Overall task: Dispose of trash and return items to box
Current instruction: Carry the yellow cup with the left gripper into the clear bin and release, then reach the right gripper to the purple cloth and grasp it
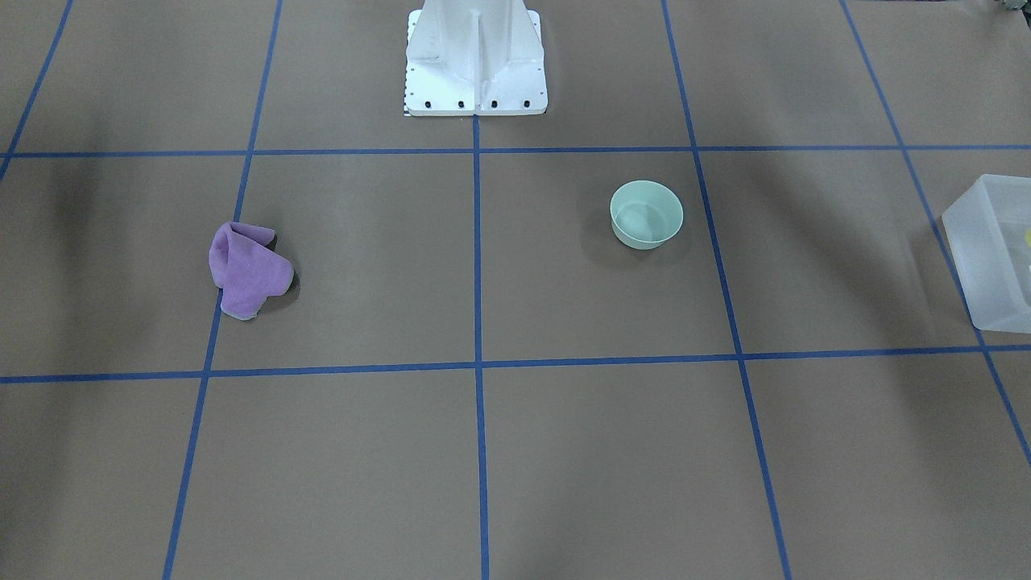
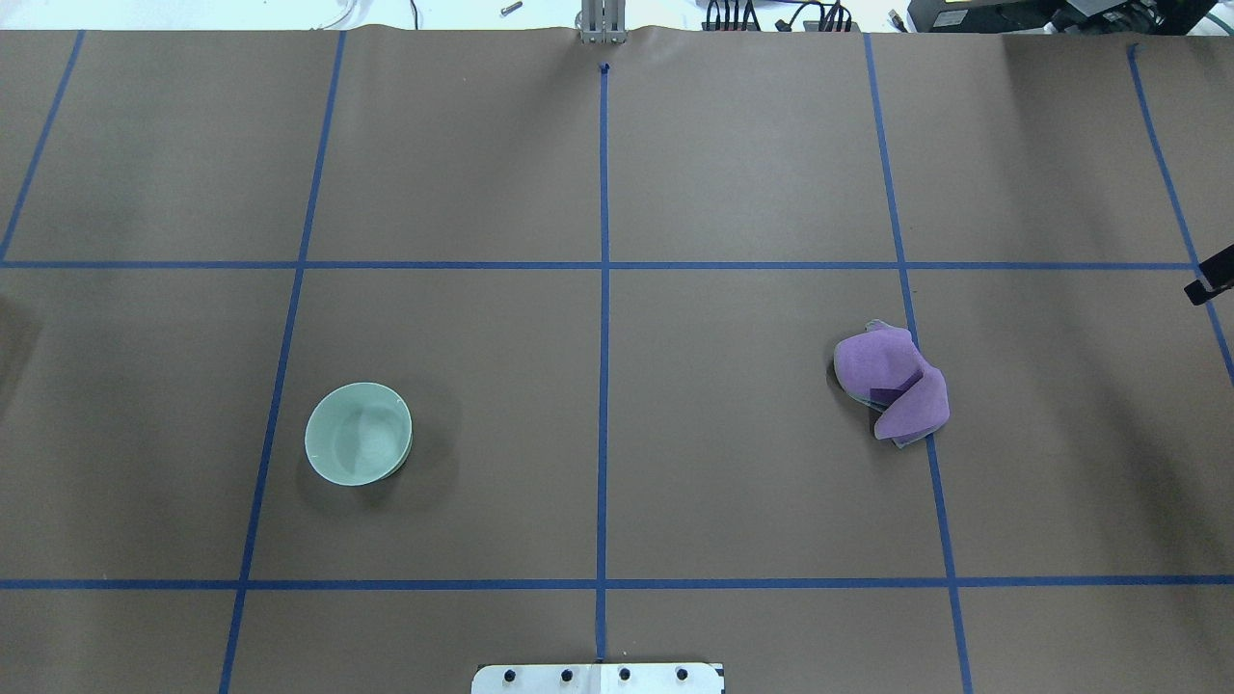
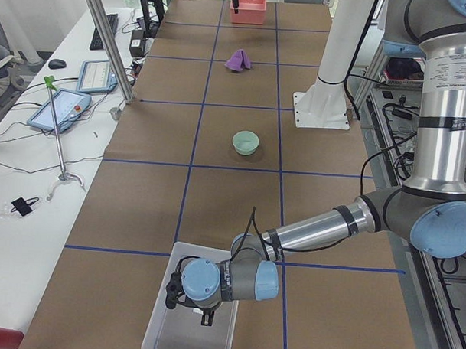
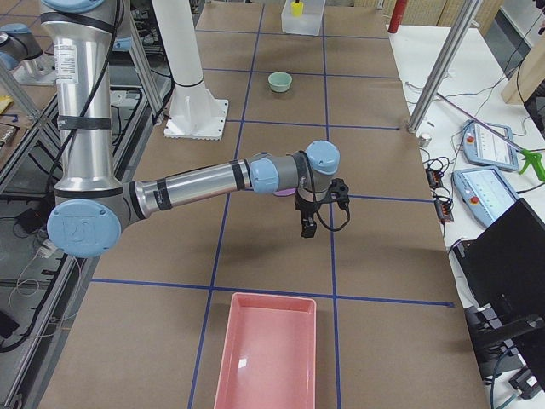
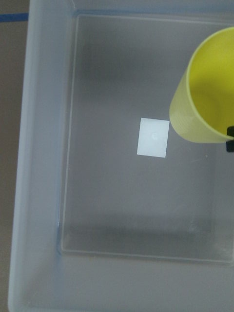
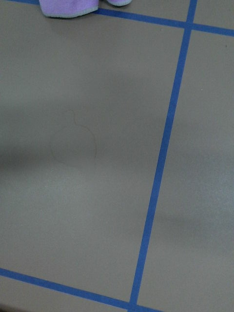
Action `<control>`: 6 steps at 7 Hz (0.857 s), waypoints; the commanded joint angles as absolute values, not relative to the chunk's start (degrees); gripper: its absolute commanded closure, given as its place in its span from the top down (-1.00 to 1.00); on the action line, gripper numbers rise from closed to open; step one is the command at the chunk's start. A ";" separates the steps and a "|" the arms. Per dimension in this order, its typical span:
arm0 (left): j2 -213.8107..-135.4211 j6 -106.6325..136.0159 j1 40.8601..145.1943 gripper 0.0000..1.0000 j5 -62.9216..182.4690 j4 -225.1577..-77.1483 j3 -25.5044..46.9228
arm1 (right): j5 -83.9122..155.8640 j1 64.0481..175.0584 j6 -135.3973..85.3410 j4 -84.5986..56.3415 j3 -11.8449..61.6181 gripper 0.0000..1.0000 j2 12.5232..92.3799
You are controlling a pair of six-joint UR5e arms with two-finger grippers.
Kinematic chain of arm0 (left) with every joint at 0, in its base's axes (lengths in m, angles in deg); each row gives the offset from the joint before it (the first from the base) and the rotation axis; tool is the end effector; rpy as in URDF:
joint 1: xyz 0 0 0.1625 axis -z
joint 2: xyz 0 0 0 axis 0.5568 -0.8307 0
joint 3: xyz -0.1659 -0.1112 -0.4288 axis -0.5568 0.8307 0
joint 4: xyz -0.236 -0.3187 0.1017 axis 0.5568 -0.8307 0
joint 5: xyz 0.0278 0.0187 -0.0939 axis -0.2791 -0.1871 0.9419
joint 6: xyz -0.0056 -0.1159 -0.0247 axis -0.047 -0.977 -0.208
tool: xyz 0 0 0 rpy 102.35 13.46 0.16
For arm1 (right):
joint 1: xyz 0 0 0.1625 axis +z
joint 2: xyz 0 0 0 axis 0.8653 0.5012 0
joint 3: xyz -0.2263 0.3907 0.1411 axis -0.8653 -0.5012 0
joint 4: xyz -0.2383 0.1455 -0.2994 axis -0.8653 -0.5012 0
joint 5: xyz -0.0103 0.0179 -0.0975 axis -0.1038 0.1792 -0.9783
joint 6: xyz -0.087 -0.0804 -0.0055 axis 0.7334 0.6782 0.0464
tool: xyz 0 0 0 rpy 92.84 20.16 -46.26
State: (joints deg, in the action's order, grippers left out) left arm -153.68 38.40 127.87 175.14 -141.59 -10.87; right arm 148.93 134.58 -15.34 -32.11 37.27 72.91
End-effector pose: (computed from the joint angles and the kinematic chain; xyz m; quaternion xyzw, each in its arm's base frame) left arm -0.0775 -0.4354 0.8700 0.0035 0.3997 0.0214 0.9164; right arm -0.0819 -0.4799 0.5984 0.0064 -0.3976 -0.1031 0.9117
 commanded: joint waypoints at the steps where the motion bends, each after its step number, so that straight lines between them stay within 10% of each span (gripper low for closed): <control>1: -154.23 38.21 127.70 0.96 176.39 -140.88 -9.79 | 149.09 133.23 -18.43 -32.04 37.53 1.00 72.91; 6: -154.85 34.46 124.65 0.97 176.93 -104.96 27.18 | 141.49 112.98 -58.47 -9.12 40.33 1.00 72.30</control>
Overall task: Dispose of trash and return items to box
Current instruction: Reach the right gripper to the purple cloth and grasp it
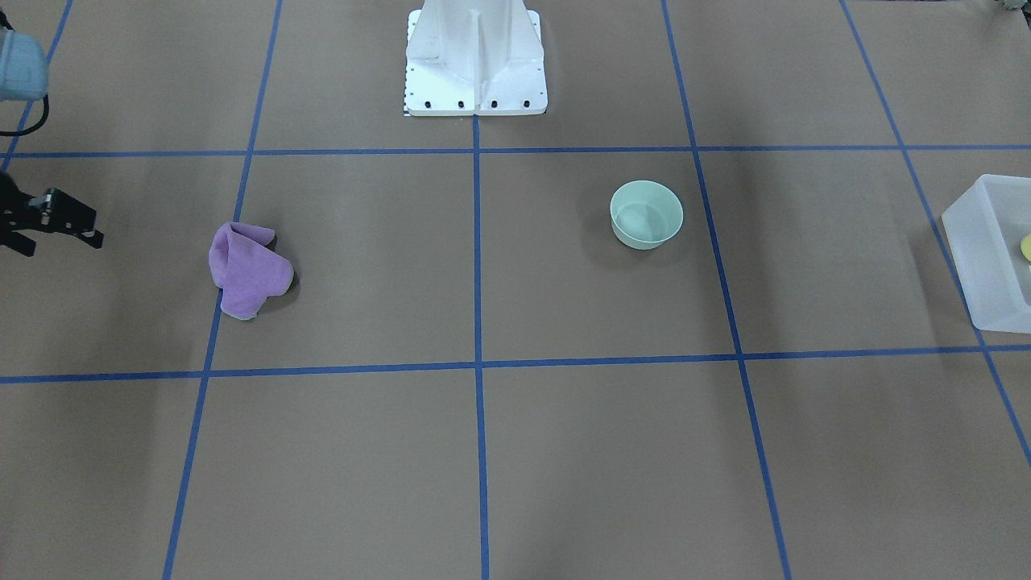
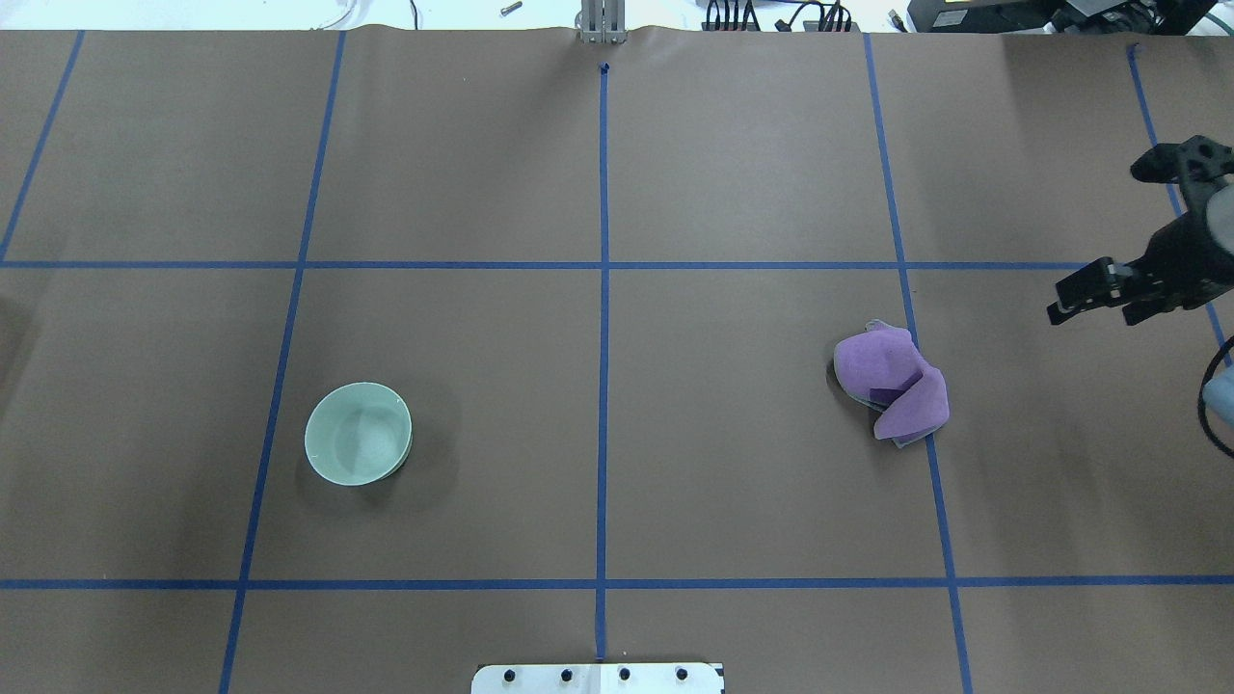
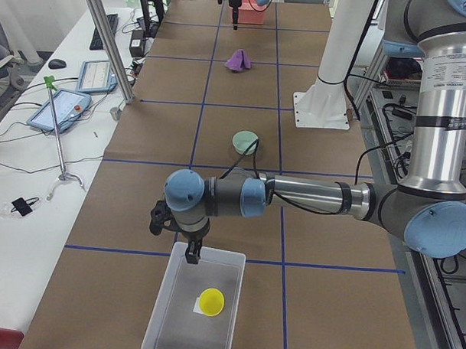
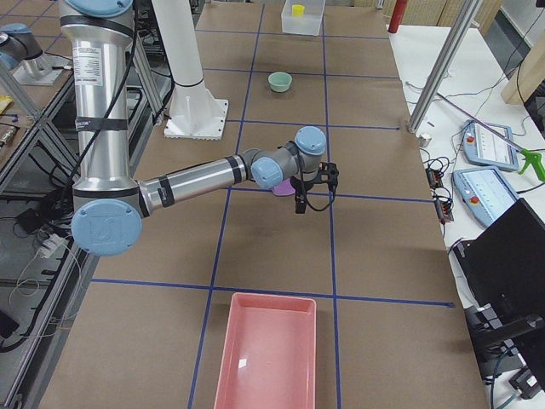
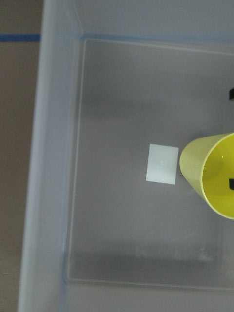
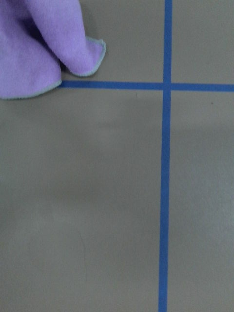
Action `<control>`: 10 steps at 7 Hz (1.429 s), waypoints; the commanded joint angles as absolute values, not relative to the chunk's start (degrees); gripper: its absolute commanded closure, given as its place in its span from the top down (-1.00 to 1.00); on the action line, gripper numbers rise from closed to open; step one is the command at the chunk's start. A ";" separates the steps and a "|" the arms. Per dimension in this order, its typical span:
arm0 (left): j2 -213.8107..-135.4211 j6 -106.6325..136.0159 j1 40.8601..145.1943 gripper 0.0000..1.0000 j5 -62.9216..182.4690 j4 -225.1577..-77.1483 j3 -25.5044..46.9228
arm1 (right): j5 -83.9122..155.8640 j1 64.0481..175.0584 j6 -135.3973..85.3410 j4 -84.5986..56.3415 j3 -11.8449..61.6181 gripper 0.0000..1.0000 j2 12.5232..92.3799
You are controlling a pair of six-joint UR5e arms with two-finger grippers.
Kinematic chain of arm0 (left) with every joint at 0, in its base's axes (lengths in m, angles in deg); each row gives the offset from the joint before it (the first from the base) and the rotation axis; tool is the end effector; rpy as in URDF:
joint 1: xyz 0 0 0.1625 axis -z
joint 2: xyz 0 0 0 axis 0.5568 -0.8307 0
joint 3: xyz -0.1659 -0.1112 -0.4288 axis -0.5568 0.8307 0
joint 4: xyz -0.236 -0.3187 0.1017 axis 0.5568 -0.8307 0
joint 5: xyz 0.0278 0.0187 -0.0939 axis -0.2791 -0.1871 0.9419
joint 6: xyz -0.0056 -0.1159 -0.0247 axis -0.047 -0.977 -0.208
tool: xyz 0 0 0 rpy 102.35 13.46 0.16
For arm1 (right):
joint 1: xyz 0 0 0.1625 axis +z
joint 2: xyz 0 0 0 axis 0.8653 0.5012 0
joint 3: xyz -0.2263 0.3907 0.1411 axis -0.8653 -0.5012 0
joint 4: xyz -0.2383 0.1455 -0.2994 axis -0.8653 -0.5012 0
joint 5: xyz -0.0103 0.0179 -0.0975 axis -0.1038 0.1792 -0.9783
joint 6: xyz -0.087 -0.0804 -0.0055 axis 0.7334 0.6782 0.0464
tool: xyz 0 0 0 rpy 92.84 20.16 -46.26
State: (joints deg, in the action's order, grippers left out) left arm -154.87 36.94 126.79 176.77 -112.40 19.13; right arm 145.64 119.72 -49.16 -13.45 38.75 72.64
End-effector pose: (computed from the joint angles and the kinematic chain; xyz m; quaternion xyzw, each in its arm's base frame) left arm -0.0689 -0.4730 0.6575 0.0119 0.4114 0.0247 0.9111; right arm -0.2063 -0.4594 0.5478 -0.0024 -0.4289 -0.0143 0.9032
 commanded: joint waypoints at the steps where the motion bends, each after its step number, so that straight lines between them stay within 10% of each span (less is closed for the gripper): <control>1: -154.85 27.73 120.62 0.97 176.67 -105.18 29.75 | 139.01 109.09 -61.76 -9.19 42.87 0.98 71.60; 4: -155.28 6.02 108.92 0.97 177.02 -108.95 37.76 | 132.93 102.03 -65.30 -9.28 43.34 0.84 69.30; 5: -155.29 2.21 107.15 0.97 176.93 -110.97 38.39 | 132.66 101.24 -65.30 -9.28 43.08 0.39 69.13; 6: -155.37 -0.09 105.65 0.97 176.93 -111.77 38.57 | 133.01 101.32 -65.22 -9.28 42.99 -0.99 69.13; 10: -161.23 -29.48 84.44 0.94 167.22 -124.08 38.04 | 143.94 115.13 -60.59 -9.89 44.91 -1.00 70.00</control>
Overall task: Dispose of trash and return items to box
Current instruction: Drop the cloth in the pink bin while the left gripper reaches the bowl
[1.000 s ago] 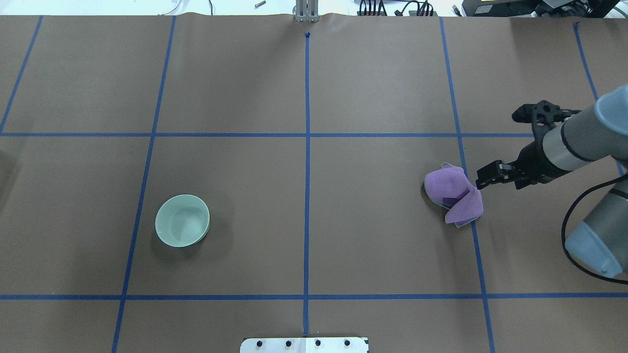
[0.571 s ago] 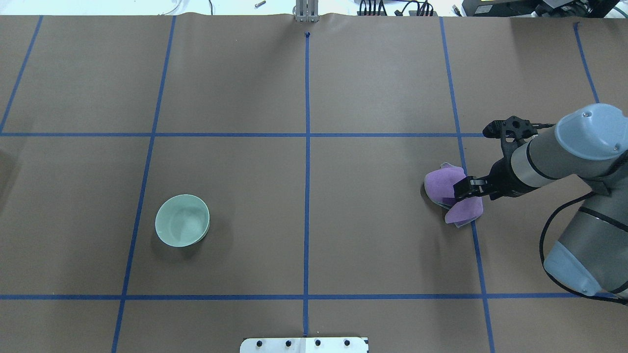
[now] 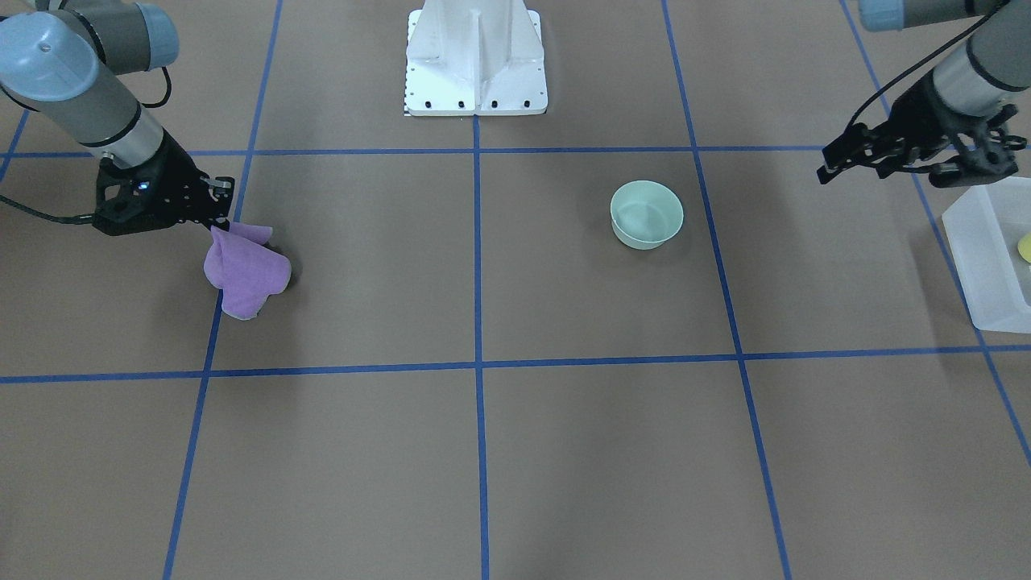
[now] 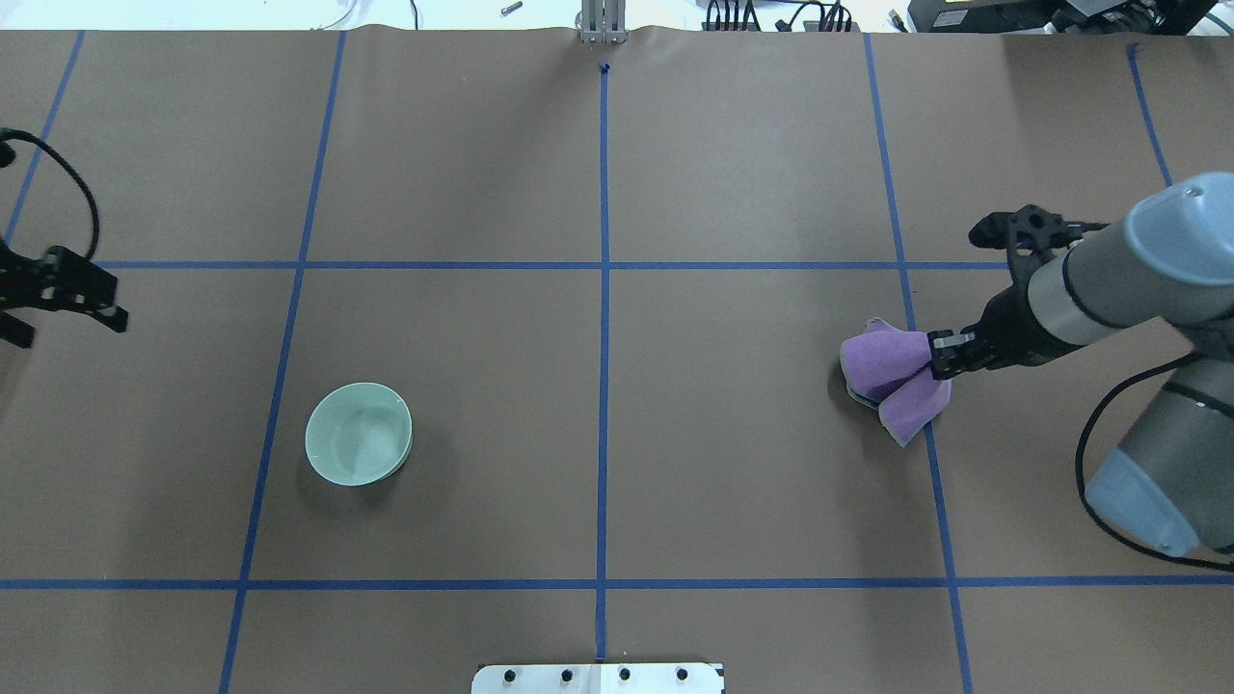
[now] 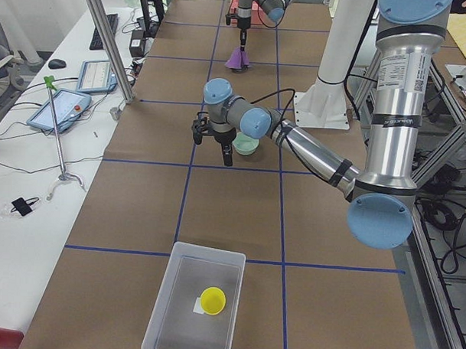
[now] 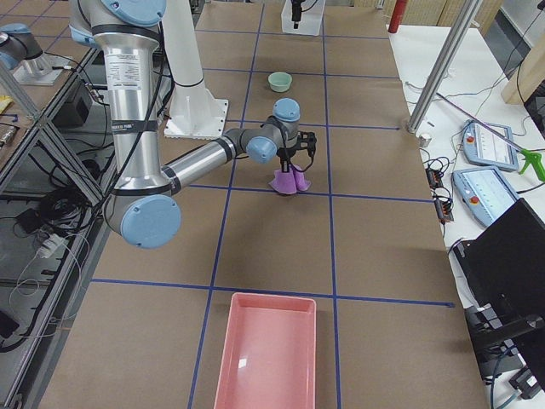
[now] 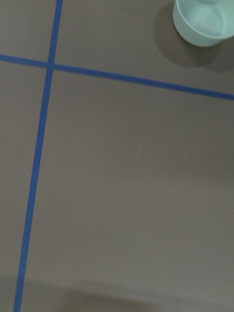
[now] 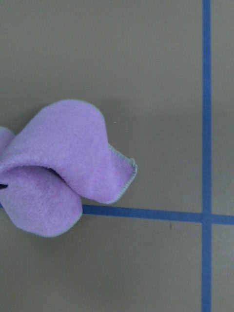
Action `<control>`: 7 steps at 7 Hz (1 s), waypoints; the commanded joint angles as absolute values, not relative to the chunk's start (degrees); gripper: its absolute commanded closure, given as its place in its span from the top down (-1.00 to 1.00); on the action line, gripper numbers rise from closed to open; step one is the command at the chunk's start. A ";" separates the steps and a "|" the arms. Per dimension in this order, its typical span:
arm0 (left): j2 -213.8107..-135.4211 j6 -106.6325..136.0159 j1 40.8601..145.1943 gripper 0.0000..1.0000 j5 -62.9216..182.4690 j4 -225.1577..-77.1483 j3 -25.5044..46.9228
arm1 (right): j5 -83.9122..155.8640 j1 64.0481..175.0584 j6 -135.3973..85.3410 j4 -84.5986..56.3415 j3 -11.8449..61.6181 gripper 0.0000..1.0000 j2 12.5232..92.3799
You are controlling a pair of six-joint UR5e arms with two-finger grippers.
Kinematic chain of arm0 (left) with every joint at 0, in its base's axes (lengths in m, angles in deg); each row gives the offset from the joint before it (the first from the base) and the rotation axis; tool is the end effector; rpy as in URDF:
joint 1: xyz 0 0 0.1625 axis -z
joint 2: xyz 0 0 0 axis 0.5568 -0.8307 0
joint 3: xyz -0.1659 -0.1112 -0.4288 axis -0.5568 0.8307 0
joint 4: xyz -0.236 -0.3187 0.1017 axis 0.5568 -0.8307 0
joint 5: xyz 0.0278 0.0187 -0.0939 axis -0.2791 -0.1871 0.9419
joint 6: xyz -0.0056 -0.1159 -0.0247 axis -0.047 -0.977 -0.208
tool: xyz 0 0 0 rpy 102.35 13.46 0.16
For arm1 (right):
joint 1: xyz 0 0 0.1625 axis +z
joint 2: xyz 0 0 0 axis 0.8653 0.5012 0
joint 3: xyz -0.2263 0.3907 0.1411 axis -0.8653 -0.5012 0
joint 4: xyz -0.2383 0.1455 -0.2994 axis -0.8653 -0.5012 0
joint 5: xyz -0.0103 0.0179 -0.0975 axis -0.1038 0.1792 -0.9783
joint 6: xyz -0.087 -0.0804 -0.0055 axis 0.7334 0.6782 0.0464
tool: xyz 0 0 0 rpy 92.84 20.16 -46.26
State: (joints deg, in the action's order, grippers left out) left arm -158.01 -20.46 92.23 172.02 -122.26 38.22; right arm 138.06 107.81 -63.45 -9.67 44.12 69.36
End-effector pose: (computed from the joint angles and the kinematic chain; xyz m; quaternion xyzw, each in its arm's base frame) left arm 0.2097 -0.4386 0.4598 -0.0604 0.4244 -0.0510 0.9020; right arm -0.2976 -0.4262 0.4712 0.0221 -0.4484 -0.0112 0.8935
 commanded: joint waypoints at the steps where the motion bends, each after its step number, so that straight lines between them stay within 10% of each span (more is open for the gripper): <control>1: -163.96 -33.55 79.67 0.93 164.22 -124.08 37.61 | 146.87 120.34 -57.34 -9.98 46.05 -1.00 72.01; 7: -169.17 -40.80 74.35 0.78 161.55 -132.78 25.22 | 144.32 156.11 5.83 -43.89 45.02 -1.00 79.78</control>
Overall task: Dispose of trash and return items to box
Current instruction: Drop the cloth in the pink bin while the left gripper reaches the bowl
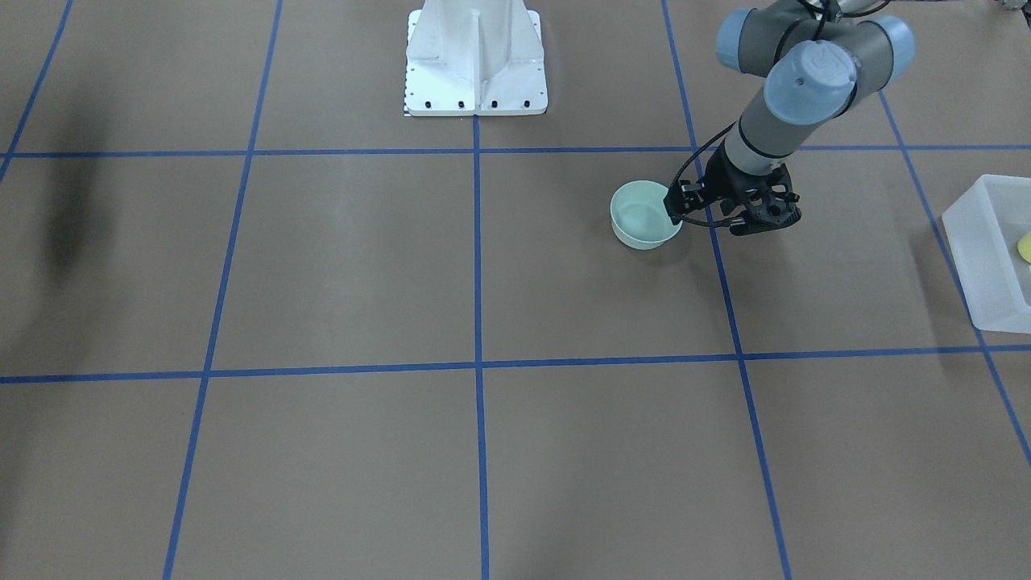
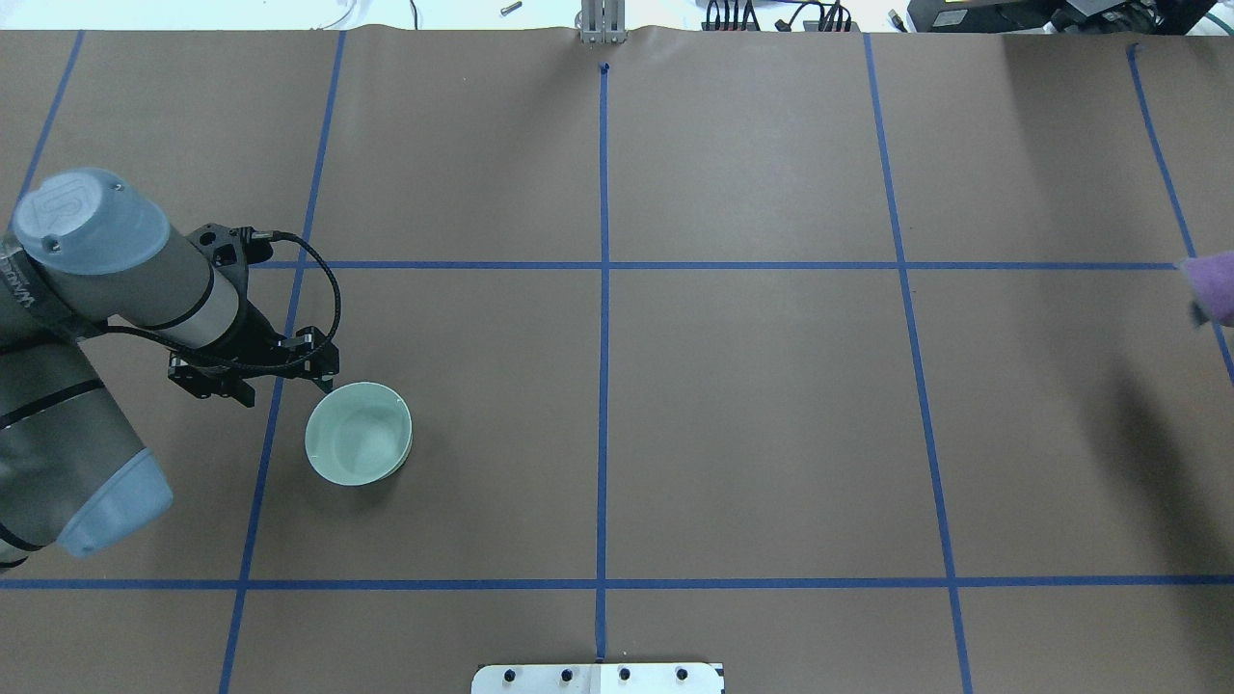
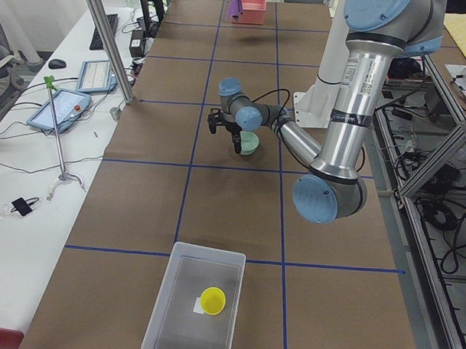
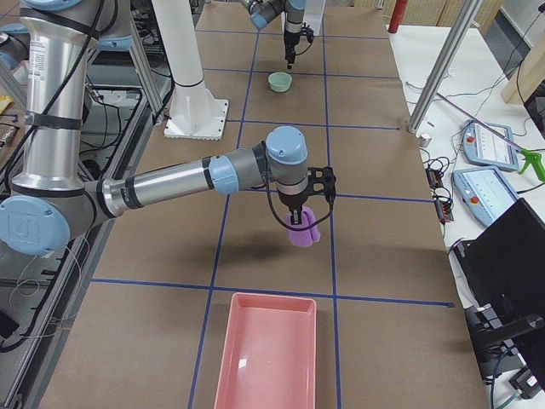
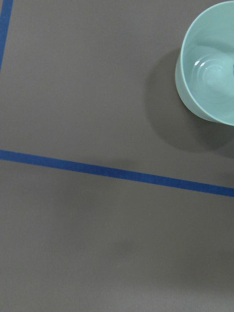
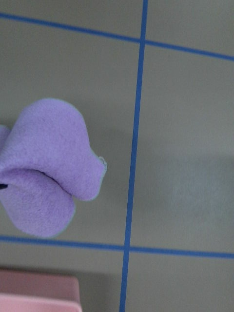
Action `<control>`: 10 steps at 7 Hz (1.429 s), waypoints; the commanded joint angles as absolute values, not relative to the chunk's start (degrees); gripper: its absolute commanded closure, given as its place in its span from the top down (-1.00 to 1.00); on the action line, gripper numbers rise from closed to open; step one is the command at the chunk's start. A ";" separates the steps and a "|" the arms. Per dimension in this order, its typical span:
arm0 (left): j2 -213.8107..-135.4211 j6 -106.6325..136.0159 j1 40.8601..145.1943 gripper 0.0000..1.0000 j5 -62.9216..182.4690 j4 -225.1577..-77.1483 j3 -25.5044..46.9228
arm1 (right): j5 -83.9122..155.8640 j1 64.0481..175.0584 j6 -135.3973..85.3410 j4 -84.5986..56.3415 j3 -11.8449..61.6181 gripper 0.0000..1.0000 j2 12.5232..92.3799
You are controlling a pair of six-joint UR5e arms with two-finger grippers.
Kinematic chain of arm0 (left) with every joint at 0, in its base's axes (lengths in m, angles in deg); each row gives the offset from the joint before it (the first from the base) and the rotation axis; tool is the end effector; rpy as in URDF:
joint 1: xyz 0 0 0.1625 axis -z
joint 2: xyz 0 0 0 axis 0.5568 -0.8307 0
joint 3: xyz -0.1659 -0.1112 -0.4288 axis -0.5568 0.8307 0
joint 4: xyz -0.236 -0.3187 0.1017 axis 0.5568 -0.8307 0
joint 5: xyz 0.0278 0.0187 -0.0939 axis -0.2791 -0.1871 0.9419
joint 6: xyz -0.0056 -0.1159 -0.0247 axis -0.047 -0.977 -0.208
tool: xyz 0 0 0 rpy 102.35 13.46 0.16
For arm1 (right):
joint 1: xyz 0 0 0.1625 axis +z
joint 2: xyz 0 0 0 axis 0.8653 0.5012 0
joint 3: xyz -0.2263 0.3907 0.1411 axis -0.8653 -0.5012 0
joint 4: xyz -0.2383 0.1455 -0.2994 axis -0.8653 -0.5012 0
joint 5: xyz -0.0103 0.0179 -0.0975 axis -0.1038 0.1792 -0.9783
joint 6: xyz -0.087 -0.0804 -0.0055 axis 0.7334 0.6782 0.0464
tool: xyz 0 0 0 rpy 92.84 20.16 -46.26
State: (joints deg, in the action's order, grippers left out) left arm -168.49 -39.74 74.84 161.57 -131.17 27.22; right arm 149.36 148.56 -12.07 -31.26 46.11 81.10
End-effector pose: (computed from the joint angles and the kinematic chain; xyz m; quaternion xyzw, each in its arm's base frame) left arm 0.3941 -0.4330 0.4421 -0.0759 0.4021 -0.0688 0.9099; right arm 0.0374 -0.4184 0.5855 0.0777 -0.3956 -0.0230 0.9148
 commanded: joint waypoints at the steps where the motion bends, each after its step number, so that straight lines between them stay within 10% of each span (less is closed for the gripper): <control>1: -169.52 -40.80 74.26 0.78 161.55 -132.78 24.86 | 139.22 159.47 12.33 -46.95 44.40 -1.00 79.68; 4: -169.78 -40.80 74.00 0.76 161.46 -132.87 23.72 | 136.45 165.30 24.51 -45.93 32.73 -1.00 78.62; 5: -169.79 -40.80 73.82 0.67 161.55 -134.61 22.50 | 136.44 165.65 24.61 -44.97 31.75 0.98 79.14; 9: -169.52 -40.72 72.33 0.45 162.25 -138.94 21.52 | 136.44 165.57 23.82 -44.78 31.91 1.00 78.80; 10: -169.09 -40.37 72.41 -0.99 162.17 -138.94 21.69 | 136.79 165.57 23.82 -44.78 32.00 1.00 78.71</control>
State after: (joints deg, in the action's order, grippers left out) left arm -169.45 -40.68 72.38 162.17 -138.83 21.50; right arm 136.49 165.56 23.92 -44.78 31.90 78.79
